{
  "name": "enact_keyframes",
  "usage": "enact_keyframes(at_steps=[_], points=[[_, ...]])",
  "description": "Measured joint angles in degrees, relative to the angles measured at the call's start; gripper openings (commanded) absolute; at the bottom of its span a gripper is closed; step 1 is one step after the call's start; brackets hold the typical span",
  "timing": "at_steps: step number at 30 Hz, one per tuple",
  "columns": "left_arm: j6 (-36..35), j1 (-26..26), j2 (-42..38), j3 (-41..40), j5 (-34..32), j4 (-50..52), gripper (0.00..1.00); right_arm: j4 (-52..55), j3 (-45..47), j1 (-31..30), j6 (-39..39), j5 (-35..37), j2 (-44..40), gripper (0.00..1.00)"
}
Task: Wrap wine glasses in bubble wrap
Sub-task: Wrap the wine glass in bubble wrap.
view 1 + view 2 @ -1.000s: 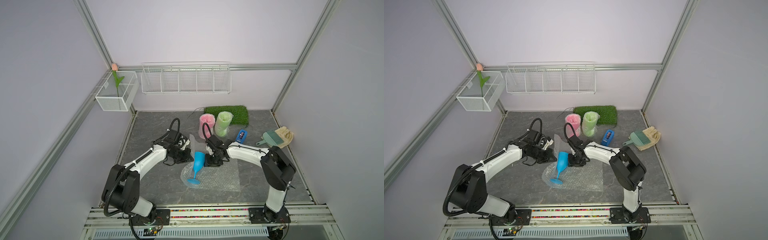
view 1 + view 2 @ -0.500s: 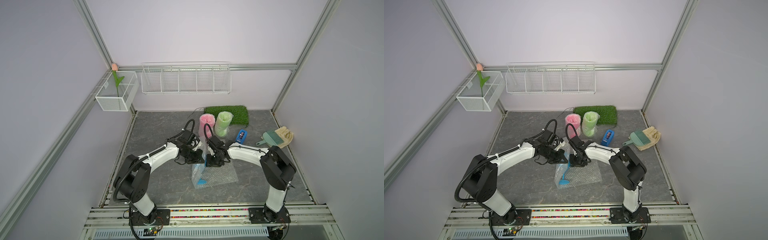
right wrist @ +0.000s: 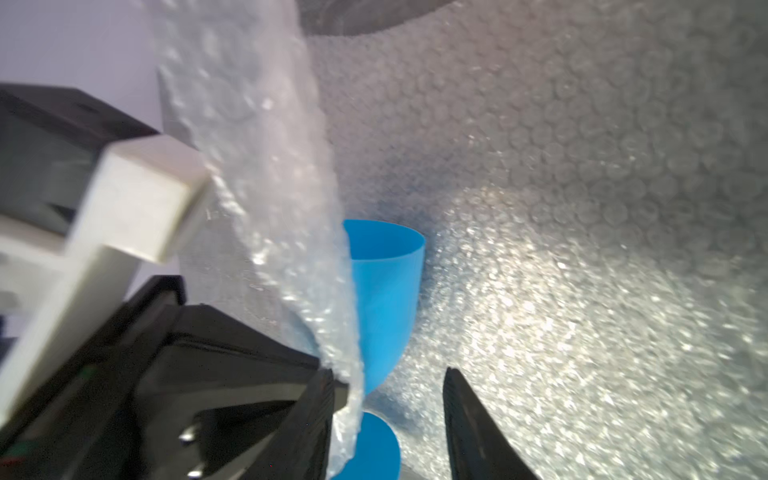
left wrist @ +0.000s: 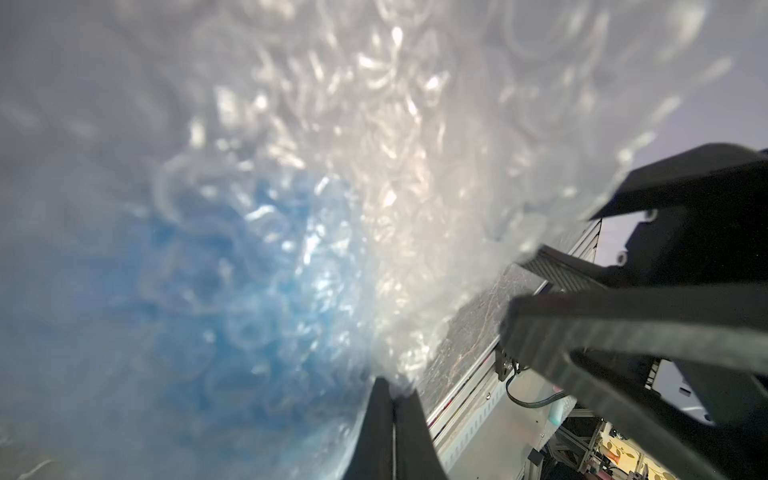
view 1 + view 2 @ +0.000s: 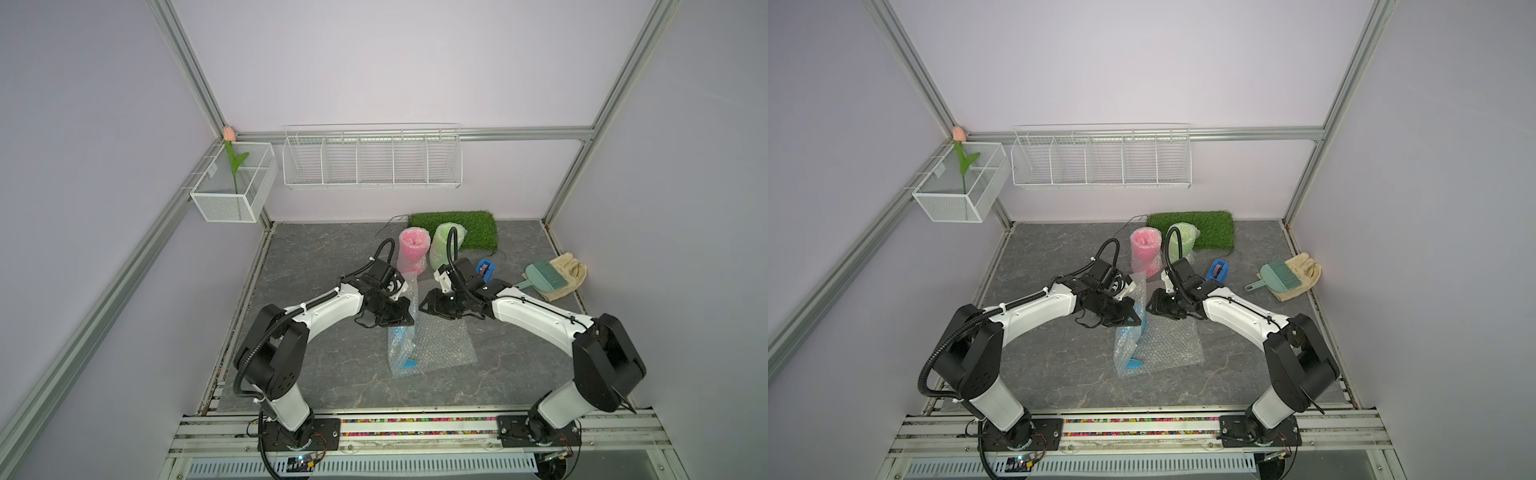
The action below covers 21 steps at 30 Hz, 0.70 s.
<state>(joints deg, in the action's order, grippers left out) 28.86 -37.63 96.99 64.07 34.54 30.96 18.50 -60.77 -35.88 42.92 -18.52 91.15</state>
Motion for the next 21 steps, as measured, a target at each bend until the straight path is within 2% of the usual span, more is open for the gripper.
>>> enact_keyframes(at_steps=[5,10,13,16,21], points=[[0.24,0.00,0.00,0.00,0.00,-0.50,0.00,-2.80,-2.32,0.07,1.44,-3.52,5.27,0.38],[0.42,0.00,0.00,0.00,-0.15,-0.57,0.00,-3.82,-2.97,0.57,1.70,-5.38,9.11,0.13],[0.42,0.00,-0.07,0.02,-0.70,-0.59,0.13,-3.80,-3.13,0.87,1.29,-5.77,9.20,0.07],[0.55,-0.02,-1.16,0.11,-2.01,-0.07,0.26,-3.67,-3.21,1.36,0.55,-5.49,9.20,0.07],[2.27,-0.02,-6.56,0.33,-7.23,2.54,0.63,-2.91,-3.21,3.02,-0.72,-4.39,9.29,0.07]])
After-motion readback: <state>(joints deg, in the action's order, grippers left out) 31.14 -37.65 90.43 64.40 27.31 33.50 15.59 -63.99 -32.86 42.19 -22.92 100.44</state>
